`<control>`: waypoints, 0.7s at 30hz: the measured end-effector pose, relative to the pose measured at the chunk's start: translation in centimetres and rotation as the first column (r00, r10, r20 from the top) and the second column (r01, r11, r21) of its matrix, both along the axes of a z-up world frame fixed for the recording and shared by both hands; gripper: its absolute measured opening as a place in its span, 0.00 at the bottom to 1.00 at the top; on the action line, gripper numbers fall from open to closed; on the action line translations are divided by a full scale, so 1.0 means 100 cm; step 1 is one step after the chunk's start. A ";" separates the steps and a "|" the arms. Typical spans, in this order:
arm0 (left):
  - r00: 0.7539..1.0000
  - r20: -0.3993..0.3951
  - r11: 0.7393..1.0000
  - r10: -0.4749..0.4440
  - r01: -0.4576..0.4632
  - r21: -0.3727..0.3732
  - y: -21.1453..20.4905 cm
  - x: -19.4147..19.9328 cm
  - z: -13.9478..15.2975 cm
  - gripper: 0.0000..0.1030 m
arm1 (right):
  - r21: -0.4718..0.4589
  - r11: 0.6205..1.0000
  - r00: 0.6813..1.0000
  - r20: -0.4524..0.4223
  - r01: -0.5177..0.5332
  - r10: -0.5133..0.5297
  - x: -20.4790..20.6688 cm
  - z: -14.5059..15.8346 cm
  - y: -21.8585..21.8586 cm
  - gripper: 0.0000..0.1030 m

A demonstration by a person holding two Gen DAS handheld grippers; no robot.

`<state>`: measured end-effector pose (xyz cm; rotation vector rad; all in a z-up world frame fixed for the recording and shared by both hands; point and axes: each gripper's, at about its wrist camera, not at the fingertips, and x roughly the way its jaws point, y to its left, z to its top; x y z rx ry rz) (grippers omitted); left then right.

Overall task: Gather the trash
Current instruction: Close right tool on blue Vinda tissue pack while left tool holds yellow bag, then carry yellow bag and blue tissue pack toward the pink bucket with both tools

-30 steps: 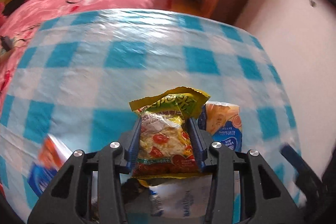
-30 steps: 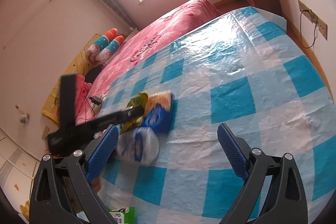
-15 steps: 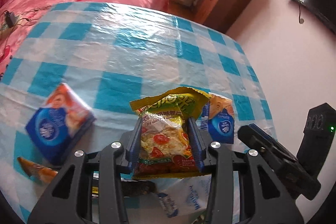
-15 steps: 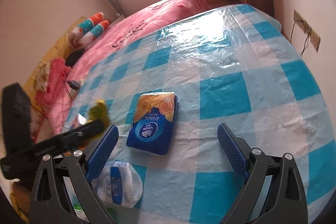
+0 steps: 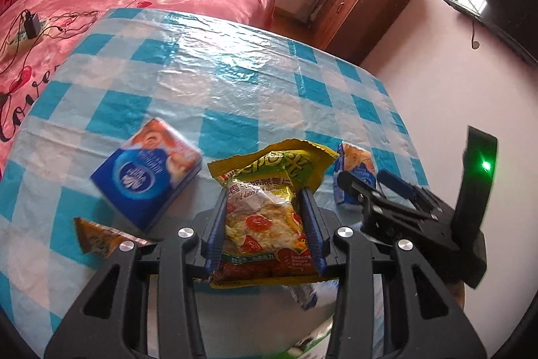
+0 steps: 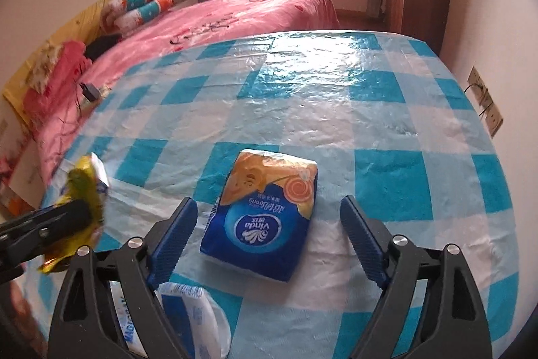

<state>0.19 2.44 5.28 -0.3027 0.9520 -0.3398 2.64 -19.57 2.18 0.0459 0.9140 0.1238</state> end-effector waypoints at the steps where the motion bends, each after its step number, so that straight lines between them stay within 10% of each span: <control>1: 1.000 -0.003 1.000 0.000 0.000 -0.003 0.004 -0.002 -0.001 0.42 | -0.013 1.000 1.000 -0.001 -0.001 0.001 0.001 -0.001 0.002 0.83; 8: 1.000 -0.009 1.000 0.002 -0.002 -0.017 0.026 -0.017 -0.002 0.42 | -0.152 0.988 1.000 -0.014 -0.026 0.025 0.006 -0.006 0.022 0.73; 21: 0.999 -0.019 0.998 0.034 -0.035 -0.052 0.069 -0.040 -0.008 0.42 | -0.088 0.993 0.996 0.016 -0.081 0.082 0.000 -0.001 0.020 0.36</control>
